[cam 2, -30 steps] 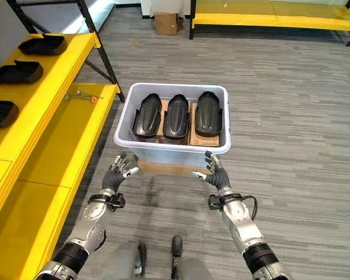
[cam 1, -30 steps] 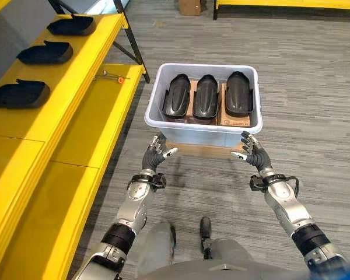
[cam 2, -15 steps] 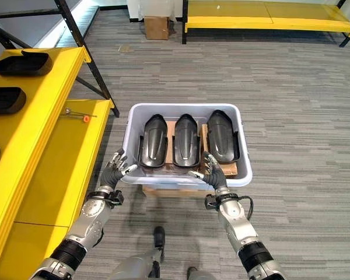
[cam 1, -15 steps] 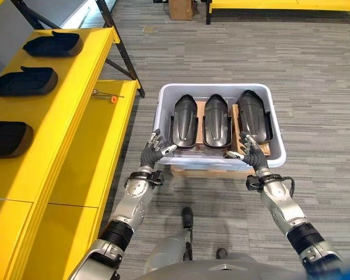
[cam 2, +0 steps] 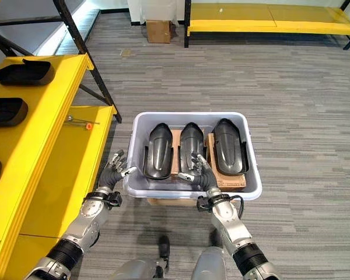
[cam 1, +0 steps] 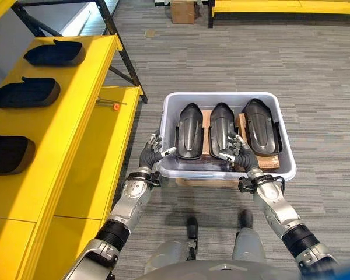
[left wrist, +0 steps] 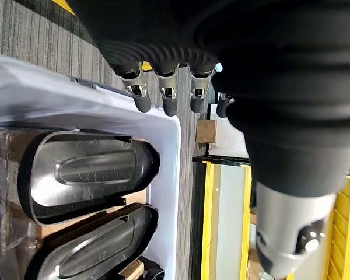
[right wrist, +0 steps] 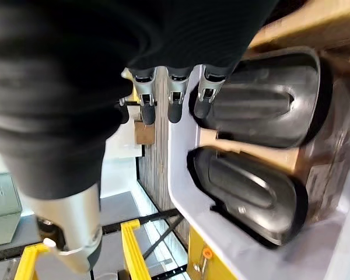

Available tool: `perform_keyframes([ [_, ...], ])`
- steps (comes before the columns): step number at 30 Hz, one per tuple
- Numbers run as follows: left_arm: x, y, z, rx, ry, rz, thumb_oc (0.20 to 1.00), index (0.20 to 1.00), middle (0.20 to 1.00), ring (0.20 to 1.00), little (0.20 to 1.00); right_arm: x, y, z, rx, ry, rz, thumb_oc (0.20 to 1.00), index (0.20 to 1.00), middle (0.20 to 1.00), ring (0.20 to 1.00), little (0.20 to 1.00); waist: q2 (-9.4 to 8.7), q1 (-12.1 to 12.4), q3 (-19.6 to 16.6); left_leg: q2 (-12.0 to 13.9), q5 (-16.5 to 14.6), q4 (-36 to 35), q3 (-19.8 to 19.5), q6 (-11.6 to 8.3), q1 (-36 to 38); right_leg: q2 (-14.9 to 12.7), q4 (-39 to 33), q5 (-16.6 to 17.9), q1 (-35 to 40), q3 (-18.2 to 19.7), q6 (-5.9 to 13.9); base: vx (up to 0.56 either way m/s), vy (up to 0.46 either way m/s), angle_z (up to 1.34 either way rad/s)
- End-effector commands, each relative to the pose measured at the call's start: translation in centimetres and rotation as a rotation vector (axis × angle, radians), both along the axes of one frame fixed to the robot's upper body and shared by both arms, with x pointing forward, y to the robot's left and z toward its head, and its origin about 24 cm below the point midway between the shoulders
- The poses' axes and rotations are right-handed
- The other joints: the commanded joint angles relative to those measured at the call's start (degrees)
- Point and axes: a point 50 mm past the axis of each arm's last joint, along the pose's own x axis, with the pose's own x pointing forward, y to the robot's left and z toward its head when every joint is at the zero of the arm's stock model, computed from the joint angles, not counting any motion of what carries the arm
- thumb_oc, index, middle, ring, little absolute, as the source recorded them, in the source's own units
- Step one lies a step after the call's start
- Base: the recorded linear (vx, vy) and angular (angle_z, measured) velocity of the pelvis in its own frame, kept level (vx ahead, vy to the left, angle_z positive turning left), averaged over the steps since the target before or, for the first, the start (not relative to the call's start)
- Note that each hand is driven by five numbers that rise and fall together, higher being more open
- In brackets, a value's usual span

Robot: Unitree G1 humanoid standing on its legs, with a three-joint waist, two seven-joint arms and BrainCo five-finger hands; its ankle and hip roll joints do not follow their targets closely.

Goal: Move parts from the plastic box to the shelf.

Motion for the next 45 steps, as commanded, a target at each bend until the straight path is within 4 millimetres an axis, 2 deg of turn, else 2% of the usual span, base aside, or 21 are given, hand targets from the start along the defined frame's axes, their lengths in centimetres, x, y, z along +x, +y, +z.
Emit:
perform_keyframes([
  [1, 1.0, 0.0, 2.7, -0.007, -0.146, 0.009, 1.0, 1.0, 1.0, 1.0, 1.0, 1.3, -0.3, 3.1, 0.025, -0.148, -0.013, 1.0, 1.0, 1.0, 1.0, 1.0, -1.05, -0.98, 0.9, 5.96, -3.82, 1.27, -1.42, -6.45, 1.5, 2.22, 1.74, 5.94, 3.42, -1.58, -0.36, 0.25, -0.294, 0.4],
  [4, 0.6, -0.6, 1.8, -0.043, -0.115, 0.008, 1.0, 1.0, 1.0, 1.0, 1.0, 1.6, -1.2, 3.3, -0.013, -0.162, -0.035, 1.0, 1.0, 1.0, 1.0, 1.0, -0.78, -1.42, -0.84, 10.72, -3.42, 0.44, -2.19, -9.39, 3.05, 6.62, 1.02, 1.34, 5.77, -3.98, -2.38, 0.26, -0.356, 0.36],
  [7, 0.6, -1.0, 1.8, -0.056, -0.112, 0.0, 1.0, 1.0, 1.0, 1.0, 1.0, 1.7, -1.3, 3.3, -0.006, -0.162, -0.052, 1.0, 1.0, 1.0, 1.0, 1.0, -0.43, -1.6, -1.1, 12.54, -2.13, -0.65, -2.0, -10.56, 3.54, 8.2, 0.33, 0.21, 6.22, -4.17, -3.16, 0.12, -0.208, -0.01],
  [9, 0.5, -1.5, 1.7, -0.069, -0.111, -0.016, 1.0, 1.0, 1.0, 1.0, 1.0, 1.6, -1.7, 3.4, -0.012, -0.171, -0.064, 1.0, 1.0, 1.0, 1.0, 1.0, 0.35, -2.04, -1.21, 14.14, 0.41, -1.59, -1.76, -11.97, 3.43, 9.72, -0.95, -0.56, 6.91, -4.37, -3.91, 0.09, -0.182, -0.1],
  [12, 0.5, -1.5, 1.7, -0.078, -0.112, -0.016, 1.0, 1.0, 1.0, 1.0, 1.0, 1.6, -1.8, 3.6, -0.014, -0.177, -0.067, 1.0, 1.0, 1.0, 1.0, 1.0, 0.54, -2.3, -1.24, 14.55, 0.76, -1.59, -1.8, -12.31, 3.23, 10.14, -1.48, -0.85, 7.09, -4.33, -4.16, 0.04, -0.101, 0.09],
  [14, 0.3, -1.7, 1.7, -0.103, -0.116, -0.017, 1.0, 1.0, 1.0, 1.0, 1.0, 1.4, -2.0, 3.7, -0.015, -0.19, -0.07, 1.0, 1.0, 1.0, 1.0, 1.0, 0.67, -2.84, -0.71, 15.33, 0.98, 3.75, -2.74, -12.62, 1.23, 11.4, -1.03, -2.73, 7.77, -3.46, -5.61, 0.04, -0.17, 0.29],
  [15, 0.2, -1.7, 1.9, -0.118, -0.122, -0.021, 1.0, 1.0, 1.0, 1.0, 1.0, 1.4, -1.9, 3.8, -0.019, -0.198, -0.058, 1.0, 1.0, 1.0, 1.0, 1.0, 0.11, -2.32, 0.91, 13.76, 1.71, 13.23, -5.27, -12.72, -2.74, 11.55, 1.02, -3.87, 7.7, -3.04, -6.72, -0.03, -0.108, 0.41],
  [17, 0.2, -1.9, 1.8, -0.124, -0.114, -0.025, 1.0, 1.0, 1.0, 1.0, 1.0, 1.3, -2.1, 3.9, -0.037, -0.204, -0.061, 1.0, 1.0, 1.0, 1.0, 1.0, -0.78, -1.69, 2.23, 12.26, 2.25, 16.18, -7.72, -12.44, -6.13, 10.91, 2.6, -4.76, 7.68, -2.67, -6.94, 0.06, 0.058, 0.1],
  [18, 0.1, -2.4, 1.6, -0.131, -0.105, -0.054, 1.0, 1.0, 1.0, 1.0, 1.0, 1.1, -3.1, 3.9, -0.033, -0.207, -0.127, 1.0, 1.0, 1.0, 1.0, 1.0, -0.97, -2.47, 1.92, 18.79, 4.77, 6.04, -2.49, -12.04, -7.66, 8.76, 3.21, -5.59, 8.45, -2.89, -5.34, 0.26, 0.354, 0.16],
  [19, 0.1, -2.4, 1.5, -0.127, -0.104, -0.053, 1.0, 1.0, 1.0, 1.0, 1.0, 1.1, -3.5, 3.9, -0.017, -0.206, -0.157, 1.0, 1.0, 1.0, 1.0, 1.0, -0.34, -1.79, 1.95, 20.06, 6.92, 3.22, -2.89, -13.16, -8.08, 7.47, 3.51, -6.05, 8.83, -2.47, -4.17, 0.3, 0.432, 0.31],
  [21, -0.1, -2.5, 1.5, -0.136, -0.101, -0.056, 1.0, 1.0, 1.0, 1.0, 1.0, 0.9, -3.3, 3.7, 0.016, -0.196, -0.154, 1.0, 1.0, 1.0, 1.0, 1.0, 0.39, -1.71, 1.23, 18.41, 3.61, 4.78, -2.79, -12.92, -7.72, 5.47, 3.37, -5.96, 9.94, -1.77, -3.08, 0.2, 0.366, -0.24],
  [22, -0.1, -2.4, 1.9, -0.129, -0.12, -0.074, 1.0, 1.0, 1.0, 1.0, 1.0, 0.9, -3.2, 4.0, 0.026, -0.204, -0.155, 1.0, 1.0, 1.0, 1.0, 1.0, 0.53, -1.84, 1.08, 16.81, 2.01, 6.18, -0.48, -12.59, -7.67, 3.47, 3.4, -4.44, 10.11, -1.52, -2.38, 0.21, 0.399, -0.67],
  [25, 0.2, -1.7, 2.4, -0.1, -0.146, -0.063, 1.0, 1.0, 1.0, 1.0, 1.0, 1.5, -2.5, 4.3, 0.042, -0.214, -0.148, 1.0, 1.0, 1.0, 1.0, 1.0, -0.25, -0.79, 1.22, 15.01, -0.74, 7.69, 1.76, -11.43, -7.61, 0.81, 2.65, -1.47, 9.91, -0.98, -0.99, 0.1, 0.282, -0.44],
  [28, 0.8, -0.8, 3.3, -0.077, -0.186, -0.025, 1.0, 1.0, 1.0, 1.0, 1.0, 2.3, -2.3, 5.7, 0.026, -0.28, -0.156, 1.0, 1.0, 1.0, 1.0, 1.0, -1.16, -0.29, 1.43, 14.47, -2.41, 10.5, 2.42, -10.96, -10.14, -0.42, 1.77, 0.14, 8.6, -1.12, -0.43, 0.07, 0.123, -0.05],
  [29, 1.4, -0.7, 4.4, -0.073, -0.231, -0.009, 1.0, 1.0, 1.0, 1.0, 1.0, 3.2, -2.6, 7.5, -0.01, -0.353, -0.182, 1.0, 1.0, 1.0, 1.0, 1.0, -1.62, -0.03, 1.65, 14.48, -2.77, 11.15, 2.09, -10.82, -11.56, -0.58, 1.39, 0.33, 7.92, -1.85, -0.23, 0.05, 0.03, 0.39],
  [31, 1.7, -0.8, 5.1, -0.074, -0.258, -0.006, 1.0, 1.0, 1.0, 1.0, 1.0, 3.7, -2.8, 8.4, -0.036, -0.389, -0.2, 1.0, 1.0, 1.0, 1.0, 1.0, -1.64, 0.07, 1.84, 14.49, -2.69, 11.37, 1.9, -10.76, -12.32, -0.56, 1.43, 0.32, 7.54, -2.15, -0.18, 0.02, -0.019, 0.21],
  [33, 2.4, -1.7, 6.8, -0.082, -0.322, -0.028, 1.0, 1.0, 1.0, 1.0, 1.0, 4.9, -2.8, 10.8, -0.069, -0.483, -0.239, 1.0, 1.0, 1.0, 1.0, 1.0, -1.62, 0.3, 2.64, 14.73, -2.18, 11.05, 1.64, -10.96, -13.63, -0.34, 1.81, -0.06, 6.11, -2.52, -0.25, -0.03, -0.074, -0.01],
  [34, 3.0, -3.4, 9.0, -0.102, -0.409, -0.078, 1.0, 1.0, 1.0, 1.0, 1.0, 6.8, -2.4, 13.4, -0.144, -0.564, -0.28, 1.0, 1.0, 1.0, 1.0, 1.0, -1.3, 0.7, 4.47, 15.15, -1.4, 10.68, 1.1, -11.32, -15.42, 0.13, 2.43, -0.69, 3.67, -2.96, -0.56, -0.07, -0.084, 0.06],
  [39, 3.3, -4.2, 10.7, -0.124, -0.473, -0.101, 1.0, 1.0, 1.0, 1.0, 1.0, 8.3, -2.8, 15.1, -0.2, -0.592, -0.331, 1.0, 1.0, 1.0, 1.0, 1.0, -0.76, 1.25, 5.65, 15.48, -0.52, 9.76, 0.99, -11.71, -16.22, 0.63, 2.67, -0.94, 2.0, -2.92, -0.69, -0.04, -0.044, 0.0],
  [41, 3.4, -4.5, 12.2, -0.149, -0.531, -0.108, 1.0, 1.0, 1.0, 1.0, 1.0, 10.2, -3.8, 16.4, -0.229, -0.574, -0.415, 1.0, 1.0, 1.0, 1.0, 1.0, 0.11, 2.35, 6.89, 15.77, 0.4, 8.63, 1.2, -11.96, -16.65, 1.01, 2.59, -0.87, 0.4, -2.87, -0.74, -0.04, -0.045, -0.05],
  [45, 2.9, -4.7, 12.6, -0.155, -0.554, -0.147, 1.0, 1.0, 1.0, 1.0, 1.0, 11.7, -4.8, 17.1, -0.258, -0.523, -0.472, 1.0, 1.0, 1.0, 1.0, 1.0, 1.44, 3.84, 7.9, 15.7, 1.27, 7.47, 1.46, -12.22, -16.72, 0.96, 2.23, -0.46, -0.56, -2.62, -0.75, -0.02, 0.001, -0.06],
])
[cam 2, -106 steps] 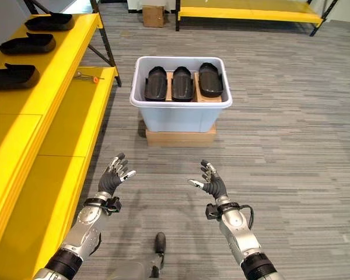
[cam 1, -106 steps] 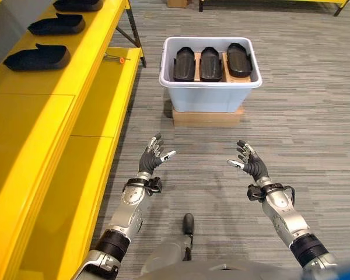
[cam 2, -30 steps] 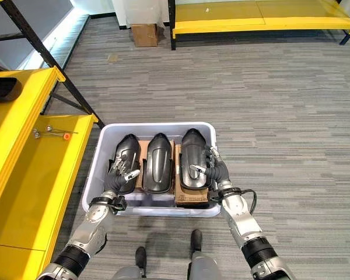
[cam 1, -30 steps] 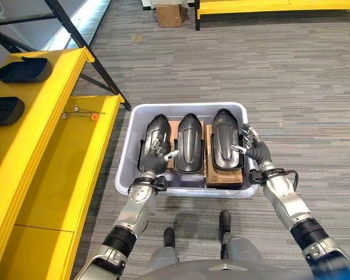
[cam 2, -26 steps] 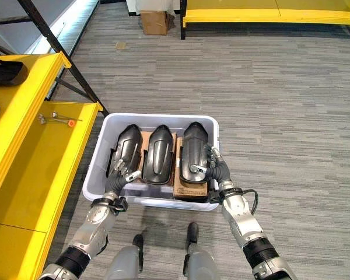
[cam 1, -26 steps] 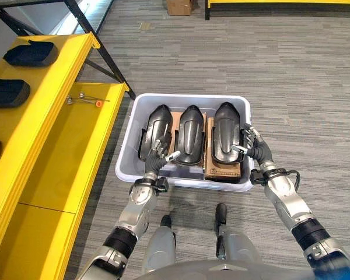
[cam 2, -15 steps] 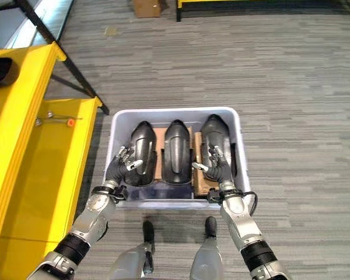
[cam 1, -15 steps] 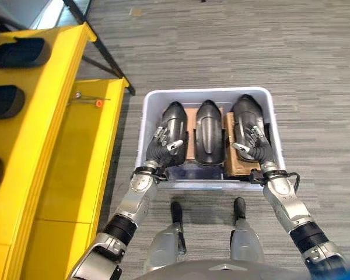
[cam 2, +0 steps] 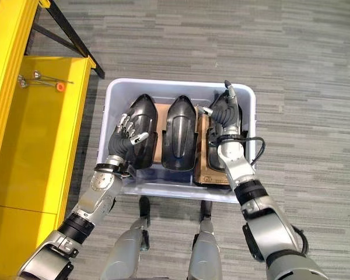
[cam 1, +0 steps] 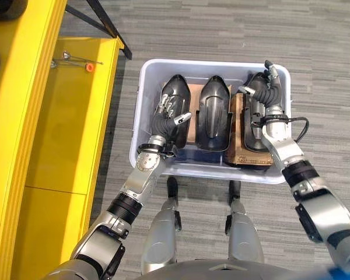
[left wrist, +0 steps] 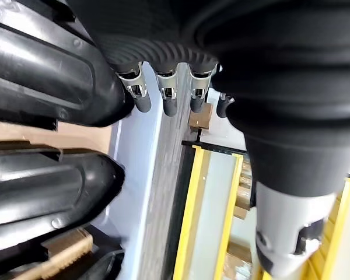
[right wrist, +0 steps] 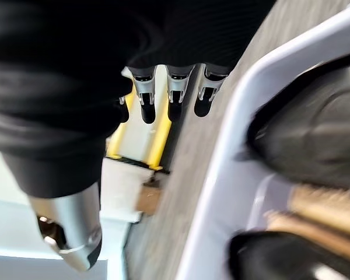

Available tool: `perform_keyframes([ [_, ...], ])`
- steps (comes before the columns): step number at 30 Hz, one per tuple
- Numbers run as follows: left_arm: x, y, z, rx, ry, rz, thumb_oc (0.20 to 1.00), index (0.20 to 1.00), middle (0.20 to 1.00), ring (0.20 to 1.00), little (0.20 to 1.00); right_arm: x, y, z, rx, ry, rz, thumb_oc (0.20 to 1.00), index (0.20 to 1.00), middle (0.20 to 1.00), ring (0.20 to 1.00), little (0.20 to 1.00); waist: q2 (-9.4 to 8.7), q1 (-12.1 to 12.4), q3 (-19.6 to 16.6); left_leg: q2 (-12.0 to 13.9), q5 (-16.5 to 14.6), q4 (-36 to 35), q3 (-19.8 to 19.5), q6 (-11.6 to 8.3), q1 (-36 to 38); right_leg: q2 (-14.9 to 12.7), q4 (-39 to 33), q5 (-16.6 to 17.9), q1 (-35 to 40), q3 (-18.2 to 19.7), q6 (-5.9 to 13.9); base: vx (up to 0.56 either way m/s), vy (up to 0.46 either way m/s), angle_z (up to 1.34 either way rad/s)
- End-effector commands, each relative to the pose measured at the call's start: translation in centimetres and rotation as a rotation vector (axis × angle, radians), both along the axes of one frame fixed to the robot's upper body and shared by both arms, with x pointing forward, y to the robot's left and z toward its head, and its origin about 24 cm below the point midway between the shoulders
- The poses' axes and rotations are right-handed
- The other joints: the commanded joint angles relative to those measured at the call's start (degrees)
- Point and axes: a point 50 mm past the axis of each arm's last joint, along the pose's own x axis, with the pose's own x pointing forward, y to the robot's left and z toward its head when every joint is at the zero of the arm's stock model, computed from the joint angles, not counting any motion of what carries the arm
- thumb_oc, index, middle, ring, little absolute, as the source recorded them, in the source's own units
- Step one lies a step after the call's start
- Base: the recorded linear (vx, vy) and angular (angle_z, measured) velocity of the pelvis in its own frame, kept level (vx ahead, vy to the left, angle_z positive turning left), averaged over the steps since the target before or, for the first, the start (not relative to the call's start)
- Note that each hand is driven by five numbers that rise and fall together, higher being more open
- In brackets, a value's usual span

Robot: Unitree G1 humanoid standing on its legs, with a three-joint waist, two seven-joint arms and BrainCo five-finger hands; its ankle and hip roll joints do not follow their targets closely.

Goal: Move parts from the plastic box to the shelf.

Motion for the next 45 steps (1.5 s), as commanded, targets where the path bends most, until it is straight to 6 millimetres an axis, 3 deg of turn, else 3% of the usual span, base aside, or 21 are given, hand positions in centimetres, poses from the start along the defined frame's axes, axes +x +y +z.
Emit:
perform_keyframes([
  [1, -1.0, 0.1, 3.1, -0.032, -0.17, -0.05, 1.0, 1.0, 1.0, 1.0, 1.0, 0.9, -0.4, 3.4, -0.031, -0.085, -0.021, 1.0, 1.0, 1.0, 1.0, 1.0, 0.48, 2.12, -0.88, 5.03, -1.59, 5.1, -0.98, -3.71, -1.53, -5.16, 4.95, -1.32, 2.69, -0.06, 2.51, 0.0, 0.0, 0.0],
  [11, -0.9, -0.3, 2.6, -0.038, -0.142, -0.064, 1.0, 1.0, 1.0, 1.0, 1.0, 1.5, -1.8, 0.1, -0.04, 0.093, -0.079, 1.0, 1.0, 1.0, 1.0, 1.0, 2.84, 3.06, 0.52, 4.26, -0.67, 3.67, -1.12, -3.77, -1.19, -5.54, 4.51, -0.98, 2.39, -0.41, 2.65, 0.0, 0.005, -0.02],
  [14, -0.9, -0.4, 2.5, -0.037, -0.138, -0.075, 1.0, 1.0, 1.0, 1.0, 1.0, 1.6, -2.2, -1.1, -0.114, 0.176, -0.104, 1.0, 1.0, 1.0, 1.0, 1.0, 3.43, 3.41, 0.93, 3.96, -0.35, 3.3, -1.2, -3.79, -1.29, -5.76, 4.48, -0.8, 2.15, -0.42, 2.69, -0.01, -0.006, 0.02],
  [17, -1.0, -0.6, 2.4, -0.045, -0.133, -0.09, 1.0, 1.0, 1.0, 1.0, 1.0, 1.3, -2.1, -3.4, -0.084, 0.274, -0.096, 1.0, 1.0, 1.0, 1.0, 1.0, 4.34, 3.51, 1.39, 3.55, -0.02, 2.63, -1.38, -3.76, -1.04, -6.06, 4.29, -0.68, 2.14, -0.36, 2.76, 0.0, 0.0, 0.0],
  [19, -1.1, -1.0, 2.2, -0.057, -0.123, -0.102, 1.0, 1.0, 1.0, 1.0, 1.0, 1.0, -1.8, -5.0, -0.051, 0.336, -0.079, 1.0, 1.0, 1.0, 1.0, 1.0, 4.9, 3.84, 1.39, 3.35, 0.24, 2.13, -1.43, -3.7, -0.86, -6.14, 4.07, -0.6, 2.09, -0.28, 2.82, 0.0, 0.0, 0.0],
  [23, -1.1, -1.0, 2.0, -0.062, -0.12, -0.103, 1.0, 1.0, 1.0, 1.0, 1.0, 0.6, 1.6, -6.3, -0.196, 0.356, 0.076, 1.0, 1.0, 1.0, 1.0, 1.0, 5.05, 3.54, 1.55, 3.36, 0.55, 1.84, -1.44, -3.73, -0.88, -6.13, 3.96, -0.47, 1.8, -0.33, 2.82, 0.0, 0.0, 0.0],
  [28, -1.1, -0.6, 2.0, -0.073, -0.125, -0.074, 1.0, 1.0, 1.0, 1.0, 1.0, -0.5, 6.1, -6.5, -0.42, 0.289, 0.293, 1.0, 1.0, 1.0, 1.0, 1.0, 4.52, 2.68, 2.03, 3.43, 0.63, 1.79, -1.32, -3.8, -0.97, -5.99, 4.09, -0.4, 1.54, -0.2, 2.73, 0.0, 0.0, 0.0],
  [33, -0.9, 0.1, 1.8, -0.083, -0.123, -0.019, 1.0, 1.0, 1.0, 1.0, 1.0, -2.1, 8.3, -7.1, -0.517, 0.242, 0.425, 1.0, 1.0, 1.0, 1.0, 1.0, 3.99, 1.53, 2.27, 3.53, 0.51, 1.94, -1.46, -3.83, -1.35, -6.08, 4.3, -0.45, 1.17, -0.2, 2.71, 0.0, 0.0, 0.0],
  [39, -1.0, 0.8, 2.0, -0.086, -0.136, 0.028, 1.0, 1.0, 1.0, 1.0, 1.0, -3.3, 8.0, -6.9, -0.501, 0.186, 0.429, 1.0, 1.0, 1.0, 1.0, 1.0, 3.18, 0.09, 2.61, 3.77, 0.54, 1.8, -1.2, -3.9, -1.44, -5.94, 4.31, -0.31, 0.81, -0.07, 2.77, 0.0, 0.0, 0.0],
  [42, -1.0, 1.2, 1.9, -0.083, -0.134, 0.045, 1.0, 1.0, 1.0, 1.0, 1.0, -3.6, 7.2, -5.6, -0.495, 0.113, 0.395, 1.0, 1.0, 1.0, 1.0, 1.0, 2.76, -0.5, 2.64, 3.94, 0.44, 1.69, -0.89, -3.92, -1.27, -5.83, 4.35, -0.23, 0.52, 0.19, 2.84, 0.0, 0.0, 0.0],
  [45, -1.1, 1.9, 1.9, -0.081, -0.134, 0.085, 1.0, 1.0, 1.0, 1.0, 1.0, -4.2, 5.6, -2.0, -0.433, -0.064, 0.314, 1.0, 1.0, 1.0, 1.0, 1.0, 2.16, -1.68, 2.61, 4.11, 0.33, 1.53, -0.42, -3.88, -1.11, -5.55, 4.46, -0.15, -0.05, 0.74, 2.89, 0.0, 0.01, -0.04],
])
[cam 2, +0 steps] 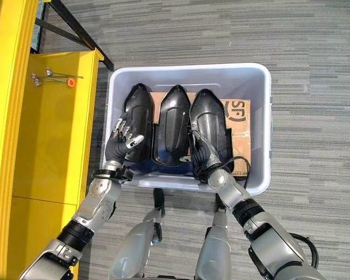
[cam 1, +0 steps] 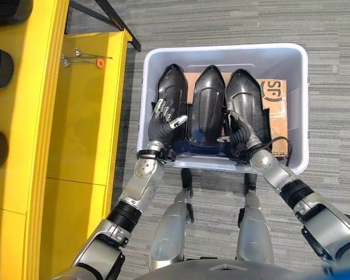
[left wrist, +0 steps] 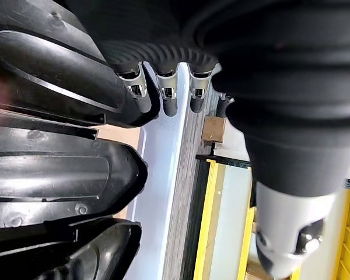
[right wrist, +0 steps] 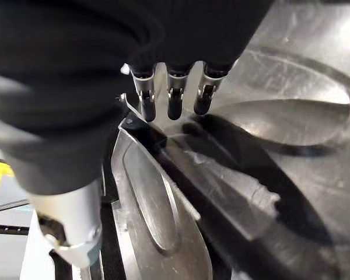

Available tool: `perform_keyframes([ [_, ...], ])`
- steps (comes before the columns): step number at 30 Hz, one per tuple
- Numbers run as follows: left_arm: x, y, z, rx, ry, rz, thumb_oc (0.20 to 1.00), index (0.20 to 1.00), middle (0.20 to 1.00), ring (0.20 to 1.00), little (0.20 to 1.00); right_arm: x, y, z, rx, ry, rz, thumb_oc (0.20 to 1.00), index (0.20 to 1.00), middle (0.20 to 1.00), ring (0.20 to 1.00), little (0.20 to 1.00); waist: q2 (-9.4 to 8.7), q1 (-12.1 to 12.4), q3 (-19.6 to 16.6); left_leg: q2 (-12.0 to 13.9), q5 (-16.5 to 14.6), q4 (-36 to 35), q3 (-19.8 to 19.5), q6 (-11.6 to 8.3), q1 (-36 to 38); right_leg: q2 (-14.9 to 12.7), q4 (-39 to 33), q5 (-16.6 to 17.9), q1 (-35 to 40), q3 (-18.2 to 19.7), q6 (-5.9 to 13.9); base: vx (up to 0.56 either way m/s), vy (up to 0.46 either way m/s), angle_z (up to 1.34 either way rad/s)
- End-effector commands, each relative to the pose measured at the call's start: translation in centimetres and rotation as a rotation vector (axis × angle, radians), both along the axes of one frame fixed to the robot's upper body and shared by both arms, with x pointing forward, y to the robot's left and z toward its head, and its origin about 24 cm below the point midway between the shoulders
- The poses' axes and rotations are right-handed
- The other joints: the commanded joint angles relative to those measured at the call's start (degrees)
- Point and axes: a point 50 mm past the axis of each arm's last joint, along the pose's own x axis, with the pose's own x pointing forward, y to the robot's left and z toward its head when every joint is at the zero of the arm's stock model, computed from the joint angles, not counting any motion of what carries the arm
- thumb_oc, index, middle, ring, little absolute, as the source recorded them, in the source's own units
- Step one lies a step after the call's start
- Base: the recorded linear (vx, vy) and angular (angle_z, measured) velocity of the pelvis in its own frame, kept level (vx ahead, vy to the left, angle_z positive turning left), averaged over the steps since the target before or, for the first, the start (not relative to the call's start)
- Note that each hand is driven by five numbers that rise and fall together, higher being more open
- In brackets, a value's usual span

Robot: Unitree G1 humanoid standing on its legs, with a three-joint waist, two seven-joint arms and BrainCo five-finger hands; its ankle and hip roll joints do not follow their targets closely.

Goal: Move parts from the plastic box to the shelf.

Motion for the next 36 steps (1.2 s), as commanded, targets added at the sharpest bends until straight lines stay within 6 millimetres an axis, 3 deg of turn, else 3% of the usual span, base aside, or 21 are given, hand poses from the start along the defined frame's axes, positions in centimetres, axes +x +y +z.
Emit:
perform_keyframes([
  [1, 0.0, 1.2, 3.1, -0.001, -0.161, 0.056, 1.0, 1.0, 1.0, 1.0, 1.0, 0.0, 1.0, 6.0, 0.116, -0.3, 0.042, 1.0, 1.0, 1.0, 1.0, 1.0, -2.57, -0.97, 1.3, 5.13, -1.7, 3.51, -1.1, -4.22, 0.28, -4.66, 4.56, -1.4, 2.54, 0.03, 2.53, 0.0, 0.007, -0.08],
  [2, 0.0, 1.1, 3.1, 0.0, -0.16, 0.055, 1.0, 1.0, 1.0, 1.0, 1.0, -0.1, 0.9, 6.0, 0.116, -0.299, 0.041, 1.0, 1.0, 1.0, 1.0, 1.0, -2.57, -0.9, 1.27, 5.13, -1.71, 3.51, -1.09, -4.22, 0.29, -4.66, 4.58, -1.41, 2.53, 0.04, 2.53, 0.0, 0.005, -0.08],
  [5, -0.4, 1.6, 3.1, -0.001, -0.158, 0.075, 1.0, 1.0, 1.0, 1.0, 1.0, -2.4, 0.0, 10.1, 0.265, -0.533, 0.032, 1.0, 1.0, 1.0, 1.0, 1.0, -3.23, -2.21, 1.21, 5.52, -2.0, 3.37, -0.48, -4.13, 0.58, -4.46, 4.86, -1.43, 2.09, 0.51, 2.58, 0.0, 0.012, -0.09],
  [7, -0.5, 1.6, 3.0, 0.005, -0.157, 0.072, 1.0, 1.0, 1.0, 1.0, 1.0, -2.9, -0.1, 10.5, 0.281, -0.56, 0.038, 1.0, 1.0, 1.0, 1.0, 1.0, -3.34, -2.32, 1.08, 5.55, -2.01, 3.24, -0.36, -4.11, 0.71, -4.4, 4.88, -1.41, 2.04, 0.69, 2.59, 0.0, 0.01, -0.13],
  [8, -0.7, 1.8, 3.0, 0.022, -0.157, 0.075, 1.0, 1.0, 1.0, 1.0, 1.0, -4.7, 0.1, 12.1, 0.415, -0.651, 0.088, 1.0, 1.0, 1.0, 1.0, 1.0, -3.49, -3.02, 1.0, 5.69, -2.01, 2.99, -0.13, -4.08, 0.91, -4.17, 4.93, -1.5, 1.7, 1.13, 2.64, 0.0, 0.009, -0.16],
  [12, -0.8, 1.8, 2.8, 0.03, -0.147, 0.07, 1.0, 1.0, 1.0, 1.0, 1.0, -5.6, 0.7, 12.4, 0.52, -0.651, 0.139, 1.0, 1.0, 1.0, 1.0, 1.0, -3.71, -3.32, 0.84, 5.74, -1.97, 2.74, 0.17, -4.08, 1.12, -4.03, 5.02, -1.54, 1.51, 1.48, 2.54, 0.0, 0.008, -0.09],
  [16, -0.9, 1.9, 2.5, 0.03, -0.137, 0.075, 1.0, 1.0, 1.0, 1.0, 1.0, -5.5, 0.6, 11.8, 0.538, -0.636, 0.117, 1.0, 1.0, 1.0, 1.0, 1.0, -3.74, -3.56, 0.65, 5.77, -1.95, 2.46, 0.35, -4.15, 1.43, -3.91, 4.94, -1.61, 1.66, 1.52, 2.47, 0.0, 0.0, 0.0],
  [20, -0.8, 1.5, 2.9, 0.015, -0.159, 0.079, 1.0, 1.0, 1.0, 1.0, 1.0, -3.9, -0.9, 10.5, 0.435, -0.644, -0.07, 1.0, 1.0, 1.0, 1.0, 1.0, -3.26, -3.44, 0.54, 5.71, -2.14, 2.68, 0.24, -4.2, 1.35, -3.99, 5.02, -1.74, 1.71, 1.3, 2.5, 0.0, 0.0, 0.0],
  [23, -0.8, 1.3, 3.0, 0.014, -0.17, 0.082, 1.0, 1.0, 1.0, 1.0, 1.0, -1.4, -4.1, 8.3, 0.245, -0.593, -0.329, 1.0, 1.0, 1.0, 1.0, 1.0, -2.47, -2.73, 0.65, 5.44, -2.24, 2.83, -0.35, -4.14, 0.97, -4.12, 5.2, -1.88, 1.54, 0.92, 2.53, 0.0, -0.022, 0.01],
  [26, -0.9, 1.7, 2.8, 0.013, -0.166, 0.092, 1.0, 1.0, 1.0, 1.0, 1.0, -0.8, -5.7, 7.7, 0.223, -0.57, -0.434, 1.0, 1.0, 1.0, 1.0, 1.0, -2.17, -2.38, 0.61, 5.42, -2.28, 3.07, -0.57, -4.05, 0.48, -4.07, 5.46, -1.99, 1.18, 0.74, 2.46, 0.0, 0.0, 0.0],
  [36, -1.1, 1.5, 2.8, 0.003, -0.163, 0.063, 1.0, 1.0, 1.0, 1.0, 1.0, 0.8, -5.7, 4.6, 0.373, -0.353, -0.465, 1.0, 1.0, 1.0, 1.0, 1.0, -1.84, -1.52, 1.35, 5.0, -2.23, 3.25, -0.67, -4.06, -0.33, -4.02, 5.71, -1.83, 0.46, 0.69, 2.23, 0.0, 0.0, 0.0],
])
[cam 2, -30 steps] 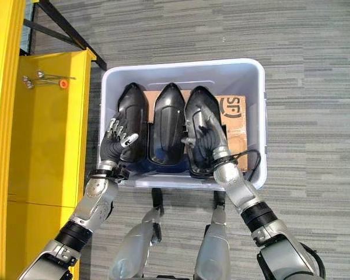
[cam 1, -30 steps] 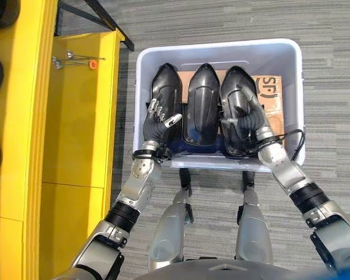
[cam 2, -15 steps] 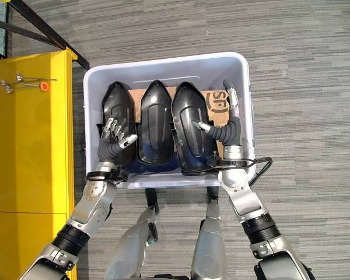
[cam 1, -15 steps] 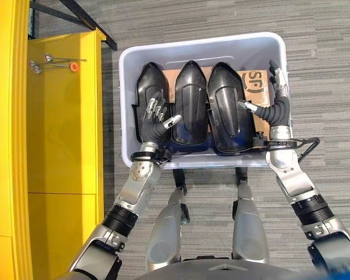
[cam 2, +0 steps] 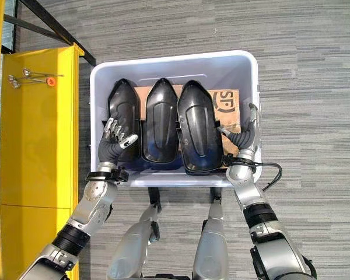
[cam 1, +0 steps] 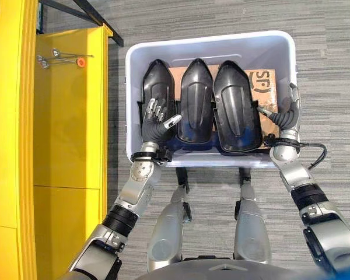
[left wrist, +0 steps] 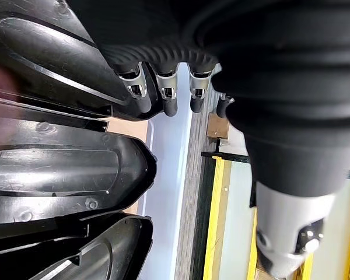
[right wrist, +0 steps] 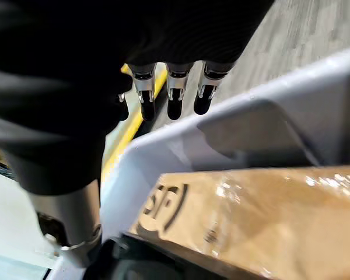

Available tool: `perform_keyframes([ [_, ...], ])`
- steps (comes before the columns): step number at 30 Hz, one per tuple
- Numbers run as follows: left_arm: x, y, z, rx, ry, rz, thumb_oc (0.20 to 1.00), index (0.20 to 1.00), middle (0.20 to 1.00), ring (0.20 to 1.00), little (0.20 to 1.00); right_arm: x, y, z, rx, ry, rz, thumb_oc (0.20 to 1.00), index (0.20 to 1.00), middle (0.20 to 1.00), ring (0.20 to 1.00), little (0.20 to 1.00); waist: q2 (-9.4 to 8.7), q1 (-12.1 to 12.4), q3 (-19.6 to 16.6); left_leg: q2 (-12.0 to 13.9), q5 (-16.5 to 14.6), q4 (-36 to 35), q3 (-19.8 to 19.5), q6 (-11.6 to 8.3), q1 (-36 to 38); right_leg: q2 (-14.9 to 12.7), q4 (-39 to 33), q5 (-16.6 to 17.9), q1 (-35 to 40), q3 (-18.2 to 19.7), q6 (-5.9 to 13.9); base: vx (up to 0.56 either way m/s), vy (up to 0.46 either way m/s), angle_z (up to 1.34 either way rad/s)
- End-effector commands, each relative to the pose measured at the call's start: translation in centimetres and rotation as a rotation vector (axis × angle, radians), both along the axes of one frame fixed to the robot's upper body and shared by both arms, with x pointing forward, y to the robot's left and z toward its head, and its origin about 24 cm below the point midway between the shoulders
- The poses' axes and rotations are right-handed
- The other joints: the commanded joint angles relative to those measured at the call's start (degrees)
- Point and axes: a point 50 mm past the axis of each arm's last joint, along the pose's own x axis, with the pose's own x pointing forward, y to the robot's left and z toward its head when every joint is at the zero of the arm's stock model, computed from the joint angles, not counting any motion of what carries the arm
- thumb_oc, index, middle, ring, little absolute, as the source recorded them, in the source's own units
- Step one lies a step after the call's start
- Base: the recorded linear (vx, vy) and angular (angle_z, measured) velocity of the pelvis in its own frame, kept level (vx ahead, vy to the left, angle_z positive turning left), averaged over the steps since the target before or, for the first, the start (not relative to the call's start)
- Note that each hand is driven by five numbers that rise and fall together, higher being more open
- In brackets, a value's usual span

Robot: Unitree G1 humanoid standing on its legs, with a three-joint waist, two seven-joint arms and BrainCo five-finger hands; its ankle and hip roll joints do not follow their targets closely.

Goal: Move parts from the plastic box to the shelf.

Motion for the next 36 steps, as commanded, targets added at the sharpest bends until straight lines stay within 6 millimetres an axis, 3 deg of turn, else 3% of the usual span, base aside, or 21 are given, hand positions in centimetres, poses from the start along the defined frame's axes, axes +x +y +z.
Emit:
perform_keyframes([
  [1, -0.3, 0.9, 2.4, 0.001, -0.141, 0.006, 1.0, 1.0, 1.0, 1.0, 1.0, 0.6, 1.6, 2.5, 0.042, -0.108, 0.089, 1.0, 1.0, 1.0, 1.0, 1.0, -1.21, 0.59, -0.58, 4.78, -3.44, 6.39, -2.25, -3.84, -1.48, -4.49, 5.66, -2.05, 1.99, -1.19, 2.17, 0.0, 0.0, 0.0],
  [6, -0.3, 0.8, 2.4, -0.007, -0.137, 0.005, 1.0, 1.0, 1.0, 1.0, 1.0, 0.6, 3.0, 2.1, 0.054, -0.093, 0.152, 1.0, 1.0, 1.0, 1.0, 1.0, -1.42, 0.55, -0.15, 4.61, -3.69, 6.97, -2.35, -3.81, -2.03, -4.55, 5.78, -1.98, 1.8, -1.16, 2.17, 0.01, 0.009, 0.03],
  [9, -0.3, 0.6, 2.4, -0.012, -0.141, -0.004, 1.0, 1.0, 1.0, 1.0, 1.0, 1.0, 3.1, 0.9, 0.057, -0.027, 0.148, 1.0, 1.0, 1.0, 1.0, 1.0, -1.41, 0.86, 0.04, 4.37, -3.89, 7.43, -2.51, -3.71, -2.58, -4.73, 5.76, -1.89, 1.67, -1.34, 2.15, 0.0, 0.0, 0.0],
  [14, -0.3, 0.6, 2.4, -0.012, -0.141, -0.004, 1.0, 1.0, 1.0, 1.0, 1.0, 1.0, 3.1, 0.9, 0.057, -0.027, 0.148, 1.0, 1.0, 1.0, 1.0, 1.0, -1.41, 0.86, 0.04, 4.37, -3.9, 7.44, -2.52, -3.71, -2.59, -4.73, 5.76, -1.89, 1.66, -1.35, 2.15, 0.0, 0.0, 0.0],
  [16, -0.3, 0.3, 2.9, -0.008, -0.158, -0.027, 1.0, 1.0, 1.0, 1.0, 1.0, 1.6, 2.1, -1.7, 0.105, 0.118, 0.078, 1.0, 1.0, 1.0, 1.0, 1.0, -0.99, 1.6, 0.56, 4.22, -4.55, 8.47, -2.81, -3.66, -3.23, -4.89, 6.12, -2.17, 1.59, -1.43, 2.16, 0.0, 0.0, 0.0],
  [19, -0.3, 0.3, 2.9, -0.007, -0.159, -0.027, 1.0, 1.0, 1.0, 1.0, 1.0, 1.6, 2.1, -1.7, 0.105, 0.118, 0.079, 1.0, 1.0, 1.0, 1.0, 1.0, -0.99, 1.6, 0.54, 4.22, -4.55, 8.49, -2.81, -3.65, -3.29, -4.89, 6.13, -2.17, 1.54, -1.43, 2.16, -0.01, 0.016, 0.06],
  [21, -0.3, 0.0, 2.9, -0.003, -0.156, -0.057, 1.0, 1.0, 1.0, 1.0, 1.0, 1.6, 0.3, -3.8, 0.16, 0.229, -0.014, 1.0, 1.0, 1.0, 1.0, 1.0, -0.63, 1.81, 1.9, 3.46, -5.16, 10.55, -2.88, -3.48, -5.22, -5.08, 7.06, -2.08, 0.31, -1.09, 2.03, -0.05, 0.077, 0.02],
  [23, -0.3, -0.2, 2.9, -0.004, -0.152, -0.064, 1.0, 1.0, 1.0, 1.0, 1.0, 1.5, -0.5, -4.5, 0.163, 0.265, -0.067, 1.0, 1.0, 1.0, 1.0, 1.0, -0.47, 1.92, 2.08, 3.28, -5.27, 10.73, -2.91, -3.4, -5.6, -5.17, 7.09, -1.9, 0.12, -1.0, 2.03, -0.02, 0.043, 0.13],
  [30, -0.4, -0.5, 3.0, -0.006, -0.155, -0.083, 1.0, 1.0, 1.0, 1.0, 1.0, 1.4, -1.5, -5.5, 0.139, 0.353, -0.15, 1.0, 1.0, 1.0, 1.0, 1.0, -0.06, 2.8, 2.11, 2.96, -5.5, 10.99, -3.07, -3.24, -5.99, -5.4, 7.11, -1.98, 0.14, -1.1, 2.1, 0.0, 0.007, 0.02],
  [36, -0.4, -0.8, 2.9, -0.016, -0.15, -0.094, 1.0, 1.0, 1.0, 1.0, 1.0, 1.5, -1.0, -6.0, 0.07, 0.412, -0.136, 1.0, 1.0, 1.0, 1.0, 1.0, 0.05, 3.18, 2.39, 2.81, -5.48, 11.08, -3.17, -3.19, -6.23, -5.52, 7.22, -1.94, 0.02, -1.19, 2.06, 0.0, 0.0, 0.0],
])
